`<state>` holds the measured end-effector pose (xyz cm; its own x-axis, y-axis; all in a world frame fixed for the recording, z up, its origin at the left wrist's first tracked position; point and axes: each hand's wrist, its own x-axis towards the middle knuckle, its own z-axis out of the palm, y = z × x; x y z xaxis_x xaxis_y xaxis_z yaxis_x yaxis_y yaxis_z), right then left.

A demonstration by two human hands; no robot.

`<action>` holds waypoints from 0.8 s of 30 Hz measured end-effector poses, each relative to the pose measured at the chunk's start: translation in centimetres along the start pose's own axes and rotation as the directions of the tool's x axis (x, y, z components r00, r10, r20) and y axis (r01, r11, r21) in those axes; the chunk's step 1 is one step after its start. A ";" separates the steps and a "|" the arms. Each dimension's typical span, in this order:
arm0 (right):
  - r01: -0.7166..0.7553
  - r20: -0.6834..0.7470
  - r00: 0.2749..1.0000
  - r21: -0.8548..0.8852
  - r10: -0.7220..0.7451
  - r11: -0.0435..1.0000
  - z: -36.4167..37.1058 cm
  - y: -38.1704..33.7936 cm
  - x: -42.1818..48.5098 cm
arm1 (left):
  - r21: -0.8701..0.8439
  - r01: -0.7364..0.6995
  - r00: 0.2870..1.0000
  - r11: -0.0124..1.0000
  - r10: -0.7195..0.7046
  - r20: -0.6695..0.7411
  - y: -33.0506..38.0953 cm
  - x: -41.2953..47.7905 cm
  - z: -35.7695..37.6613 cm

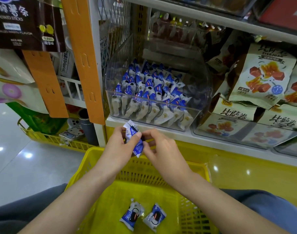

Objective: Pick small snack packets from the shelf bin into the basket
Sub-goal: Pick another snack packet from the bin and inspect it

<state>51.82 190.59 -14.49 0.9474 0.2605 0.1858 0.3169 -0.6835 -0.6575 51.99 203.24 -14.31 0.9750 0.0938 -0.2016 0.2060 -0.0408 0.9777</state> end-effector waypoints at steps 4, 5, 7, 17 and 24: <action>-0.009 -0.011 1.000 0.012 0.009 1.000 -0.2 0.1 0.0 | -0.043 0.017 1.000 0.999 -0.016 0.022 0.3 -0.1 0.1; -0.024 -0.011 1.000 0.047 0.025 0.999 -0.3 0.1 0.0 | -0.059 0.032 0.998 0.998 -0.029 0.053 0.5 -0.1 -0.1; -0.099 0.025 0.995 0.161 0.097 0.982 -0.6 0.2 0.4 | -0.079 0.071 0.986 0.994 -0.058 0.157 0.9 -0.1 -0.5; -0.327 0.316 0.936 0.607 0.158 0.724 -1.6 -0.8 0.6 | -0.025 0.023 1.000 0.999 -0.023 0.018 1.6 0.1 -1.2; -0.365 0.285 0.930 0.652 0.231 0.665 -1.9 -0.8 1.2 | -0.050 -0.102 0.992 0.994 0.098 -0.080 2.1 0.1 -1.5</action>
<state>52.79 190.15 -12.40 0.9420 0.2785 -0.1874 -0.1641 -0.1050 -0.9808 52.40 204.63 -12.17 0.9806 0.1690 -0.0996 0.1010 0.0000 0.9949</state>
